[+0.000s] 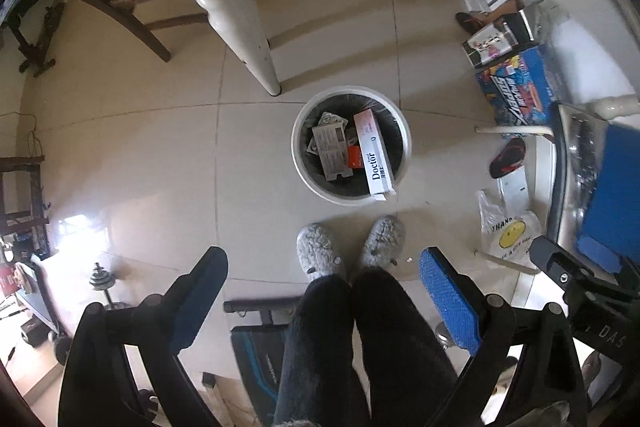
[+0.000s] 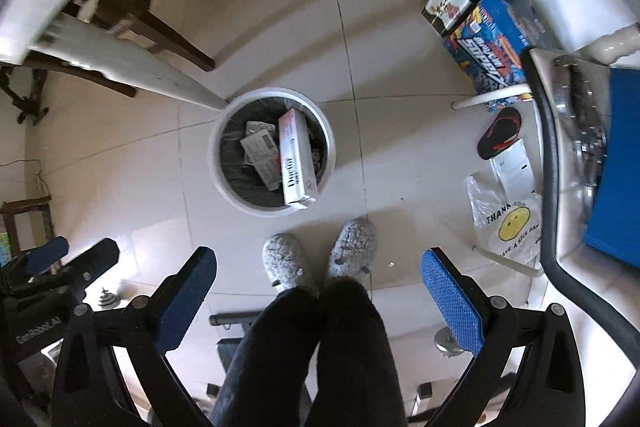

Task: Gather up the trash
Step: 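Move both tools back over the table toward the red snack wrapper and leaflet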

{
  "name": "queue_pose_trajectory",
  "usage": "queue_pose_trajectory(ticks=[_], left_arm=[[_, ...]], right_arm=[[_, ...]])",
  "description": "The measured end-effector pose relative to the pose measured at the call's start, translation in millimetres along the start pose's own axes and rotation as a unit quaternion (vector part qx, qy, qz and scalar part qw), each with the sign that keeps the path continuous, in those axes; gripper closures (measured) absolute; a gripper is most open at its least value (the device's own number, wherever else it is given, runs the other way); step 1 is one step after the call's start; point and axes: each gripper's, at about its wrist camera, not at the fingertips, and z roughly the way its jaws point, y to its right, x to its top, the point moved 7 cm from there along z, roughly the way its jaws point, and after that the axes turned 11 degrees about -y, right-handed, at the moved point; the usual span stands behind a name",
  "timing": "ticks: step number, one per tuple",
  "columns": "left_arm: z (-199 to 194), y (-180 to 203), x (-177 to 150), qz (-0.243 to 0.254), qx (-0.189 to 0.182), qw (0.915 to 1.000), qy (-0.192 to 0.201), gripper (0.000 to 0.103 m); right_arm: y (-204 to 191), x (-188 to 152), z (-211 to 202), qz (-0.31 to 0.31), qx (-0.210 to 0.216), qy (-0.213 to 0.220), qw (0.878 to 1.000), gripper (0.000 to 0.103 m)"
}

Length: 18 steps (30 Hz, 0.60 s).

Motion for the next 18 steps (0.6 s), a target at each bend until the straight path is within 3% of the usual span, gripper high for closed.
queue_pose_trajectory(ticks=[9,13,18], left_arm=[[-109.6,2.5,-24.2,0.009,0.002,0.9987,0.051,0.005],[-155.3,7.8,-5.2,0.007,-0.003,0.9953,0.097,0.005],[-213.0,25.0,39.2,0.022,0.012,0.9869,0.160,0.005]], right_arm=[[-14.0,-52.9,-117.9,0.005,0.040,0.015,0.999,0.000],[-19.0,-51.0,-175.0,0.009,0.069,0.045,0.997,0.000],[-6.4,-17.8,-243.2,0.031,0.090,0.099,0.991,0.000]])
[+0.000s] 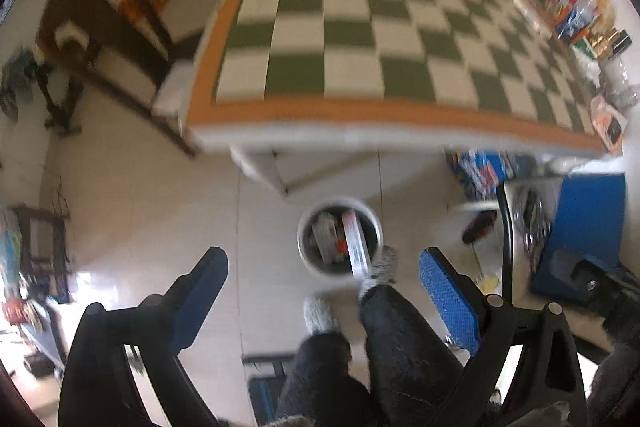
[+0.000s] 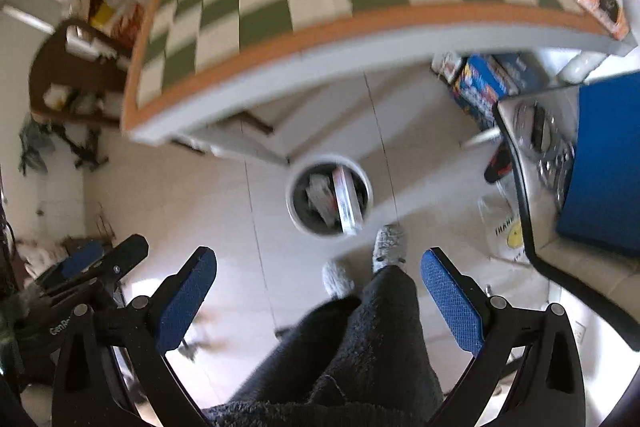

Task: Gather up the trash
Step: 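Move both tools back over the table toward the red snack wrapper and leaflet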

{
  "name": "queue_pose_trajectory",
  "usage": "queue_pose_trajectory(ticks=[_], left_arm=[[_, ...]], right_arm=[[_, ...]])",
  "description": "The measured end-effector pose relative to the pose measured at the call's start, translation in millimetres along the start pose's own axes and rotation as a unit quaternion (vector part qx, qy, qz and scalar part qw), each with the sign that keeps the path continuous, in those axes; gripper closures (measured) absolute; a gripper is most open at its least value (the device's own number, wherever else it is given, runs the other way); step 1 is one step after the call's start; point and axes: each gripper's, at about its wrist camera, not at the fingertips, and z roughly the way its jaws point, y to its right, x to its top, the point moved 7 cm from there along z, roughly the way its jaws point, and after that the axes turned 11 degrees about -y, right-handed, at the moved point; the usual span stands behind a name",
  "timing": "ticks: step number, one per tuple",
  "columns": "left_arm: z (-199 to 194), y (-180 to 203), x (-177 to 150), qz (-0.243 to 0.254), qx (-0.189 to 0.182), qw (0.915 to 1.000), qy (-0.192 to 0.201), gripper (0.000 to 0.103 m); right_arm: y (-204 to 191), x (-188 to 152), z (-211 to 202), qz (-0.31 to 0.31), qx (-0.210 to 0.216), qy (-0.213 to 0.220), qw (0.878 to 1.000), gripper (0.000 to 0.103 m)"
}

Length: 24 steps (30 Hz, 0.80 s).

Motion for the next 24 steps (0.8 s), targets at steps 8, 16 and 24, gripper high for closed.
queue_pose_trajectory(ticks=[8,16,24], left_arm=[[-24.8,73.8,152.1,0.083,0.036,0.9933,0.072,0.000],[1.3,207.1,338.2,0.210,0.103,0.9694,0.072,0.000],[72.8,295.3,488.9,0.320,0.174,0.9313,0.013,0.000]], right_arm=[[50.5,121.5,-61.4,0.031,-0.012,0.040,0.999,0.000],[146.2,301.2,-68.1,0.069,-0.018,0.024,0.997,0.000],[242.0,501.3,-48.6,0.107,-0.053,-0.014,0.993,0.000]])
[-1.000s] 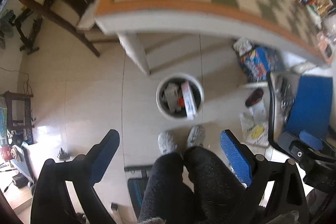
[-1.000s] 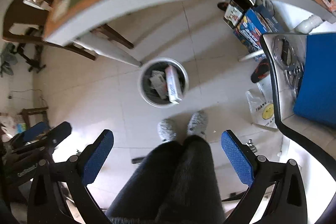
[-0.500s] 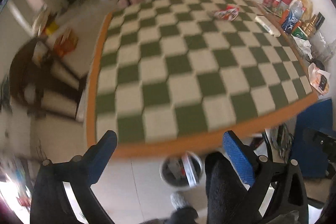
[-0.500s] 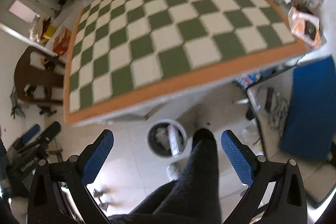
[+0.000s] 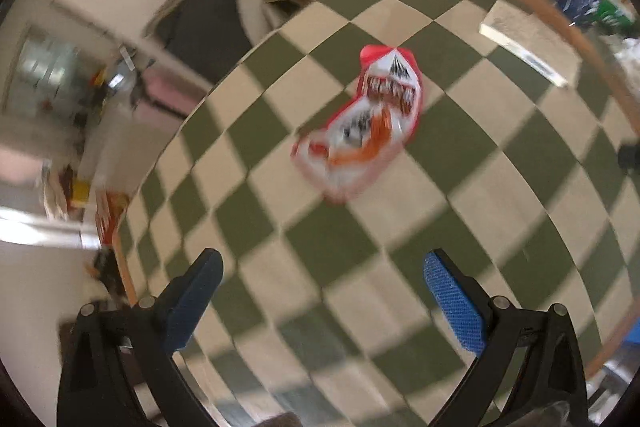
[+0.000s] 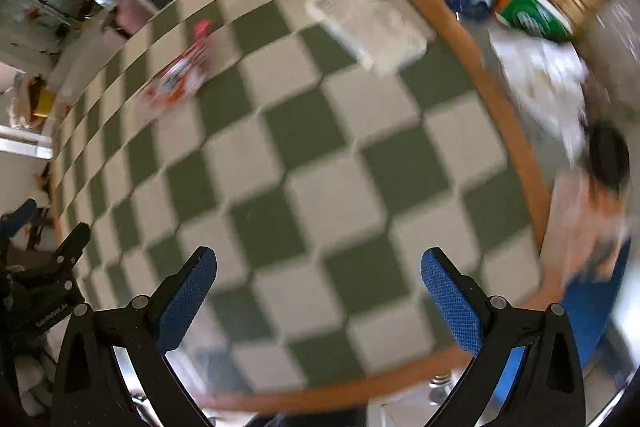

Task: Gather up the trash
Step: 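Move both tools back over the table toward the red snack wrapper and leaflet, then grasp the red duck-claw snack wrapper with the left tool while the right tool grasps the printed leaflet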

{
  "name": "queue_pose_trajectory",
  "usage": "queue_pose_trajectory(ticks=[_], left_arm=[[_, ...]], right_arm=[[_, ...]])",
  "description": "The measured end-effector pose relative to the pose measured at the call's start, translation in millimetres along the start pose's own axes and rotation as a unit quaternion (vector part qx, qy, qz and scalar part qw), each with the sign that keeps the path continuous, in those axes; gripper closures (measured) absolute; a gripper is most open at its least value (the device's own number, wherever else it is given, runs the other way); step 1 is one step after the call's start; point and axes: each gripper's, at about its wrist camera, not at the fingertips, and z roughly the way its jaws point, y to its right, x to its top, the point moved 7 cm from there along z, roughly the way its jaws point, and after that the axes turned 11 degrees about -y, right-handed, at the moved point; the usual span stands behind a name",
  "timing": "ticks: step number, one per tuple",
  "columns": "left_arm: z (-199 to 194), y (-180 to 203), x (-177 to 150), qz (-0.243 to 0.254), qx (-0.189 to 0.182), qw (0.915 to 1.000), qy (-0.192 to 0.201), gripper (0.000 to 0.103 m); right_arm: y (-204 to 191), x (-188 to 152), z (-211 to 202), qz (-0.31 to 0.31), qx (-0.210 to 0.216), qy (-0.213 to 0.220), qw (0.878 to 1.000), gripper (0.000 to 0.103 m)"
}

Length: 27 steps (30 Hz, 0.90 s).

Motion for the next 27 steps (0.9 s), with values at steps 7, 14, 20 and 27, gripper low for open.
queue_pose_trajectory(ticks=[7,14,20,27], left_arm=[[57.4,20.5,70.9,0.145,-0.002,0.9879,-0.056,0.000],[84.5,38.8,83.7,0.230,-0.024,0.9683,-0.096,0.001],[79.3,42.0,81.2,0.181,-0.107,0.9712,-0.112,0.027],[83.5,39.7,31.4,0.009,-0.180,0.9701,-0.162,0.028]], right_arm=[[27.8,141.4,49.6,0.000,-0.051,-0.035,0.998,0.000],[30.0,195.1,90.8,-0.028,-0.058,-0.074,0.995,0.000],[21.2,201.7,92.1,-0.043,-0.071,-0.054,0.995,0.011],[-0.6,174.6,100.3,-0.050,-0.013,-0.070,0.996,0.013]])
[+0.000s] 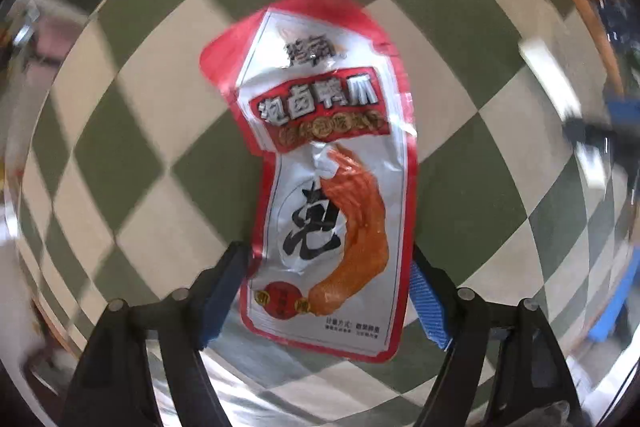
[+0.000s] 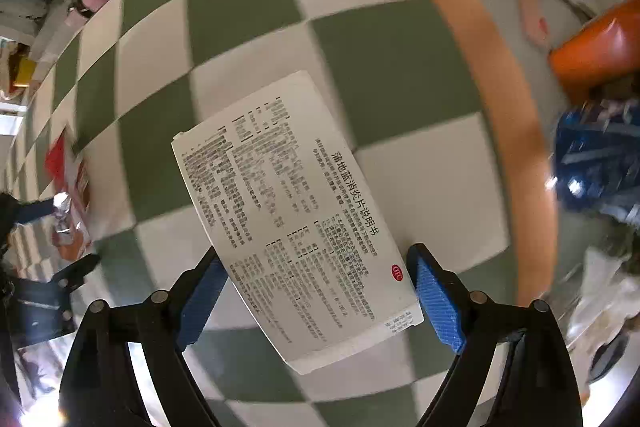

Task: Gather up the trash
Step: 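Grasp the red duck-claw snack wrapper with the left tool while the right tool grasps the printed leaflet, then lift the red wrapper and leaflet and carry both over the bin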

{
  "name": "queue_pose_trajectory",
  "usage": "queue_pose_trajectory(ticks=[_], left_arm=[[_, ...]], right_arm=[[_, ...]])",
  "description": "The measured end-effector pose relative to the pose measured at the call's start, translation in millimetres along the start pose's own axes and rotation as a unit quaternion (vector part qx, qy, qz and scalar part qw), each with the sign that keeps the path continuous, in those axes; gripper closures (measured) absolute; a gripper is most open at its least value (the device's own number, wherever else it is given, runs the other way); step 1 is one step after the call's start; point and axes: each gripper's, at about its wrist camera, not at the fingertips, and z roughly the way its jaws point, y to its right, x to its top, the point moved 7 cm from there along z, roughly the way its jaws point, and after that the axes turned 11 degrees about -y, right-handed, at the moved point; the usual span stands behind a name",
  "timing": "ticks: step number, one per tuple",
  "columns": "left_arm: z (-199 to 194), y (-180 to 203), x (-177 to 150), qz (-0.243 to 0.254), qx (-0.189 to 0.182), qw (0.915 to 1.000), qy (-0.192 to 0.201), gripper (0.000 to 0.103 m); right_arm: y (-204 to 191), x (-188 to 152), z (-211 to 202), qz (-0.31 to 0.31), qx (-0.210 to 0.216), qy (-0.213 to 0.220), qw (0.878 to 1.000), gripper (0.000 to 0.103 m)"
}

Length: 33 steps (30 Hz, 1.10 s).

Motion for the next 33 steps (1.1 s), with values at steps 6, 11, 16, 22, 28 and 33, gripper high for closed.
queue_pose_trajectory(ticks=[6,11,16,22,28,33], left_arm=[[21.5,10.3,-72.2,-0.116,-0.061,0.9914,0.000,0.028],[35.5,26.2,-116.8,-0.172,-0.104,0.9795,-0.007,0.028],[26.9,15.9,-110.1,-0.192,-0.111,0.9750,0.016,0.027],[29.4,25.0,-103.7,-0.203,-0.094,0.9747,0.005,0.026],[27.0,5.3,-71.2,-0.242,-0.077,0.9671,0.019,0.031],[20.4,12.8,-87.8,-0.214,-0.049,0.9748,0.038,0.043]], right_arm=[[-24.1,-55.5,21.3,-0.013,0.021,-0.021,0.999,0.014],[-37.5,-96.2,40.1,-0.023,0.022,-0.046,0.998,0.014],[-46.7,-92.9,49.2,-0.030,-0.004,-0.057,0.998,0.013],[-79.3,-73.7,57.6,-0.037,-0.031,-0.055,0.997,0.008],[-97.1,-104.2,63.3,-0.021,-0.044,-0.023,0.999,0.007],[-109.7,-135.6,64.1,-0.051,-0.066,0.017,0.996,0.018]])
